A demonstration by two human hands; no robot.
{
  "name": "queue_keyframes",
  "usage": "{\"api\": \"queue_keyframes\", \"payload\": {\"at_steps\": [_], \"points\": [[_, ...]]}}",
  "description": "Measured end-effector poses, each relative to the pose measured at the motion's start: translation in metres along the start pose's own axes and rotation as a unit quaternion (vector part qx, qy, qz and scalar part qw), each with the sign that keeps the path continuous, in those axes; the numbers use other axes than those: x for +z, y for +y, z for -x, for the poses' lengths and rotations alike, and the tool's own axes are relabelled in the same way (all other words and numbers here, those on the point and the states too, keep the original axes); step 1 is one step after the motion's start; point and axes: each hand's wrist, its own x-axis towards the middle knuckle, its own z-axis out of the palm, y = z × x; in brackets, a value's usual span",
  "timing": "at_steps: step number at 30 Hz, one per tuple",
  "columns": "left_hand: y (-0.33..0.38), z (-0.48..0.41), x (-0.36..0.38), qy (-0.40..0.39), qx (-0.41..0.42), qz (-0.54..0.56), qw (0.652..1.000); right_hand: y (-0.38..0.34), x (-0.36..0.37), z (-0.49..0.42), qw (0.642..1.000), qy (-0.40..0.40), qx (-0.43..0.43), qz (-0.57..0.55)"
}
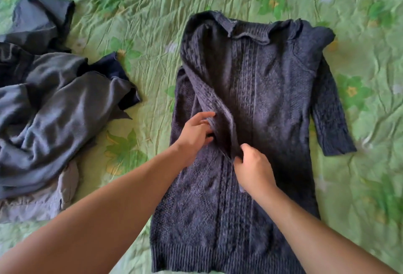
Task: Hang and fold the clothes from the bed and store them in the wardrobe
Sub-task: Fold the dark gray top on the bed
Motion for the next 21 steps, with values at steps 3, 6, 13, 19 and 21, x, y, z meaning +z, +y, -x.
{"api": "queue_keyframes", "payload": {"at_steps": [3, 6, 13, 19, 21], "points": [[0.006, -0.005, -0.003, 0.048, 0.038, 0.041, 0.997, 0.000, -0.019, -0.005, 0.870, 0.038, 0.130, -0.473], [0.007, -0.012, -0.009, 0.084, 0.006, 0.069, 0.994, 0.036, -0.019, 0.007, 0.789, 0.065, 0.280, -0.542], [0.015, -0.035, -0.007, 0.049, -0.012, 0.043, 0.998, 0.072, -0.029, -0.006, 0.965, -0.131, 0.163, -0.159], [0.038, -0.067, 0.008, 0.047, -0.006, 0.076, 0.996, 0.058, -0.048, -0.043, 0.978, -0.118, 0.149, -0.090], [0.048, -0.081, 0.013, 0.042, -0.016, 0.111, 0.993, 0.039, -0.059, -0.073, 0.978, -0.044, 0.129, -0.156]]}}
